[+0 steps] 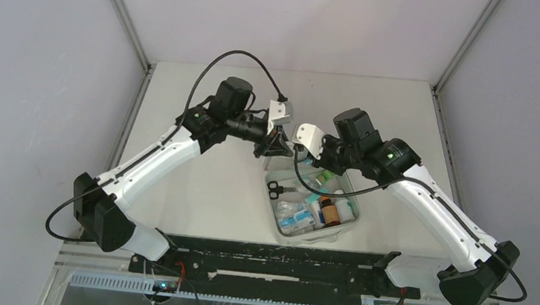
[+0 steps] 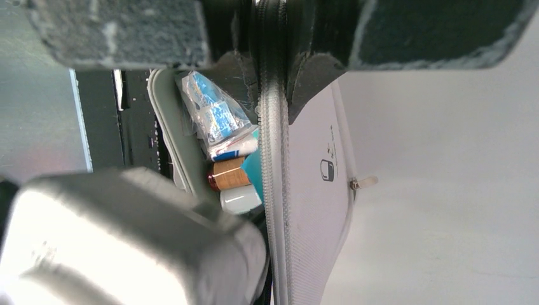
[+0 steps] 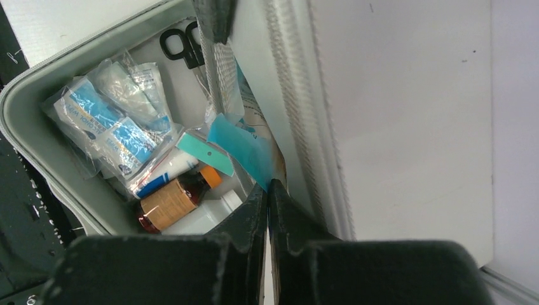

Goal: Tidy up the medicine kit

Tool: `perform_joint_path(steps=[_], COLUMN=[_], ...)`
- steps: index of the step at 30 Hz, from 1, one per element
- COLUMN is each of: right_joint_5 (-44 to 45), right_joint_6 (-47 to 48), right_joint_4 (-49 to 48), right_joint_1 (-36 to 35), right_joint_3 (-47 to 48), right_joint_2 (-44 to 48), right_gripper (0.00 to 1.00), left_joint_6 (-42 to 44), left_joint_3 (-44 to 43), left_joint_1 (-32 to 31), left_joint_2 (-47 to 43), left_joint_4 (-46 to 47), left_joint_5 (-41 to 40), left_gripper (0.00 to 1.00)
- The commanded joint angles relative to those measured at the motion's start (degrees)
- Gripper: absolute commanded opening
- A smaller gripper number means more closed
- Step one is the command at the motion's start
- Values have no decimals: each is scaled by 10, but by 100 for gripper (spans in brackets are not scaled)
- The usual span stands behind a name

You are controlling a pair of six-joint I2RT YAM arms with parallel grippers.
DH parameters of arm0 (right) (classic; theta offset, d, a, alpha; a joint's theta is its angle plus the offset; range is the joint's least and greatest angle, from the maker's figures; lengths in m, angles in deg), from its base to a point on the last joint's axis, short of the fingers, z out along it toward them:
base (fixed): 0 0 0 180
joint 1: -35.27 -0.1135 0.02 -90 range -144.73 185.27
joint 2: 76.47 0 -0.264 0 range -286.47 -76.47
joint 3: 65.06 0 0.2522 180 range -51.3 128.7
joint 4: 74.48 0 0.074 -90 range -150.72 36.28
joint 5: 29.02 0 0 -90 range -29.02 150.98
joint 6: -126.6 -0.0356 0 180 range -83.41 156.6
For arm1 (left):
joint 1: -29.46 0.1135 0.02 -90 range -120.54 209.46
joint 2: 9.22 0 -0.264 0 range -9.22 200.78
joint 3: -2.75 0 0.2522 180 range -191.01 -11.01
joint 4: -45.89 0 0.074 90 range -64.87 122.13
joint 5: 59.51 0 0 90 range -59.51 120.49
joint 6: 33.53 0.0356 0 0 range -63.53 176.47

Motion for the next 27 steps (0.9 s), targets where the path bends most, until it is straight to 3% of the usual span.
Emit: perform_joint_path(steps=[1,6,17,23,27], right_joint_5=[4,8,-69,-130,-138], right_joint_6=[-7,-11,3,-6,-16], right_joint_4=[-55,-72,-32,10,27], right_joint_1=[-9,-10,27,91,123], right_joint_3=[-24,-36,-15,-14,-26], right_joint_2=[4,8,114,181,225], right_gripper=[0,9,50,60,63], left_joint_6=[-45,-43,16,48,78], left_joint_3=[11,13,14,37,59], left_joint_1=[-9,-9,-9,-18,-47], left_joint_2=[-29,-31,-47,-64,-84], left_joint_4=[65,65,29,-5,-39], left_joint_5=[72,68,17,19,-1], left_gripper=[5,5,14,38,63])
